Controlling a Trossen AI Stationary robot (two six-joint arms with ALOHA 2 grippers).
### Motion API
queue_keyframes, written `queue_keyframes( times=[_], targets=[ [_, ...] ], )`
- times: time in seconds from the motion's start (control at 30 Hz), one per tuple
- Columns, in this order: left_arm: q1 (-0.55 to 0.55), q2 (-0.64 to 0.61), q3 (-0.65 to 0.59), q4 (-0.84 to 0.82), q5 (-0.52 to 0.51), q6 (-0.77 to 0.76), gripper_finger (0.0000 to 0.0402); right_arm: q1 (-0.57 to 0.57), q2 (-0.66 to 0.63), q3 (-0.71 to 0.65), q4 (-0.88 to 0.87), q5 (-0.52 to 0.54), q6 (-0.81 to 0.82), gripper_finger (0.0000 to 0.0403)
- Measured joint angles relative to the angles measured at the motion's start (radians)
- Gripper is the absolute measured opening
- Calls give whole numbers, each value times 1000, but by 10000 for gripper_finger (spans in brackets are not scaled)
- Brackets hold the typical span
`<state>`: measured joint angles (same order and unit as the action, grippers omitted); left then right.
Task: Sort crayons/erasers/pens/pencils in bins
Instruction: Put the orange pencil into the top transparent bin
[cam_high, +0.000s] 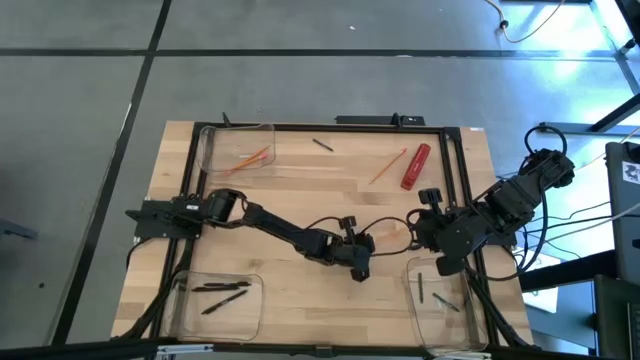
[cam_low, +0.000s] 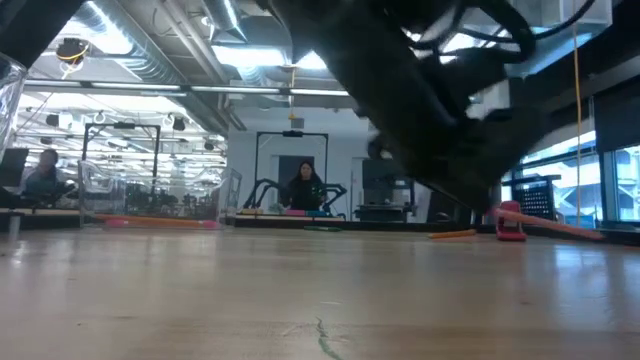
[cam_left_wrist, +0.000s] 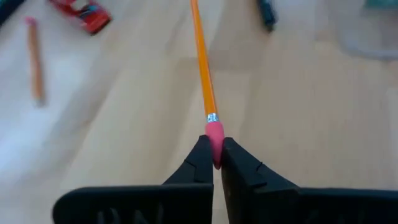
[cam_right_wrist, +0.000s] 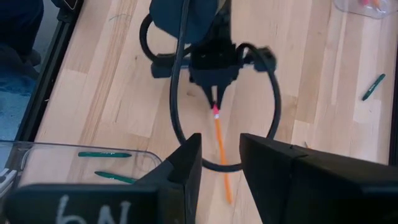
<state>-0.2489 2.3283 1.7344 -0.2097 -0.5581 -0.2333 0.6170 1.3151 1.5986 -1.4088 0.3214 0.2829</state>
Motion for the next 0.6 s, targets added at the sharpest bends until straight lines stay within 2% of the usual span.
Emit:
queue_keyframes(
  times=[0.27,0.6],
  targets=[
    [1,-124,0,-212,-45,-82,1,0,0,0,-1,0,-4,111],
    [-20,-290,1,-550,-85,-283,1,0,0,0,-2,0,-29,111]
  ],
)
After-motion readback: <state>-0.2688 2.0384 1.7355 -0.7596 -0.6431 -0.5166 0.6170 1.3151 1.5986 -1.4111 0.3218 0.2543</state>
